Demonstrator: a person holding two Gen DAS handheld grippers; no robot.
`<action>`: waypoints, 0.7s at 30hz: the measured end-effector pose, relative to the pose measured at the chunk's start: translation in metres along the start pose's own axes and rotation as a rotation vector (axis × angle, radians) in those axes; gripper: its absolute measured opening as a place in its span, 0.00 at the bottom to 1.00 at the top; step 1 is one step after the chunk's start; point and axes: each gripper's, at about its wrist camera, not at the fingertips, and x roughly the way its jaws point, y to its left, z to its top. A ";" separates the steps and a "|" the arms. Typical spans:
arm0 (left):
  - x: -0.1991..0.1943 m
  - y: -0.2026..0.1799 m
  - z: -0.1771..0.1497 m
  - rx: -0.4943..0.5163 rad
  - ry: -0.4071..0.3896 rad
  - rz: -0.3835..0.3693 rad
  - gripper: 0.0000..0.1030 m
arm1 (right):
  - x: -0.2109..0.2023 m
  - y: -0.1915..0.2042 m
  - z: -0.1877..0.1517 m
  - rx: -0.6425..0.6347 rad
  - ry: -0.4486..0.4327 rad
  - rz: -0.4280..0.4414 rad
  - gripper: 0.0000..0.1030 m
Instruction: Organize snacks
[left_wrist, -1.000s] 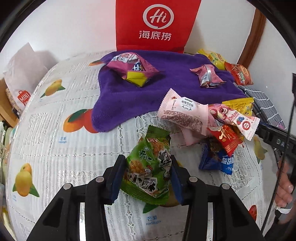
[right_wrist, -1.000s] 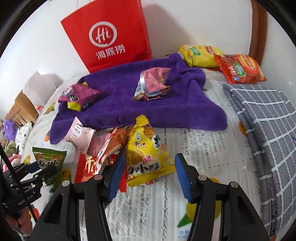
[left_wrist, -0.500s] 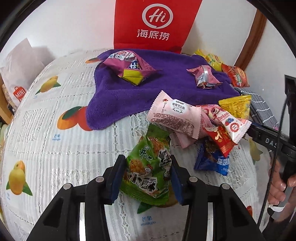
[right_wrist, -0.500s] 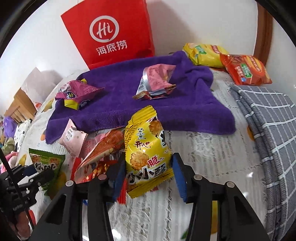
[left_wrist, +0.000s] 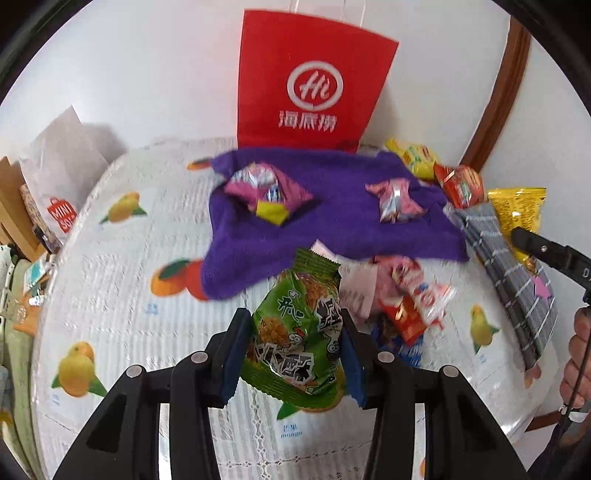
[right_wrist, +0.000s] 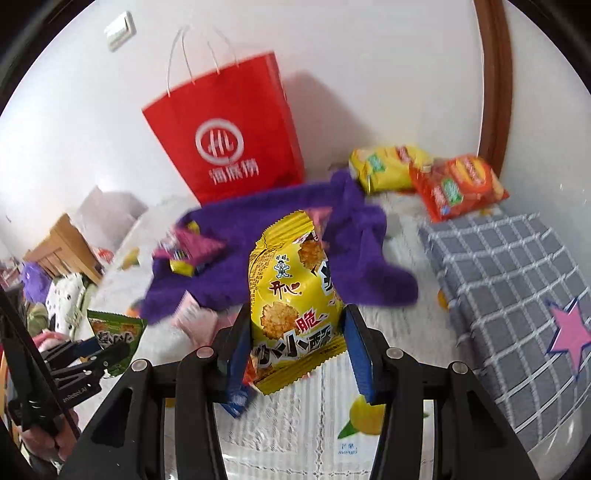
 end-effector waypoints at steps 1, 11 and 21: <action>-0.002 0.000 0.004 -0.003 -0.006 -0.002 0.43 | -0.004 0.002 0.007 -0.007 -0.014 -0.006 0.46; 0.001 0.000 0.057 -0.005 -0.038 -0.008 0.43 | 0.011 0.019 0.053 -0.008 -0.035 0.051 0.47; 0.032 0.006 0.118 0.004 -0.050 0.013 0.43 | 0.068 0.049 0.094 -0.076 0.006 0.074 0.47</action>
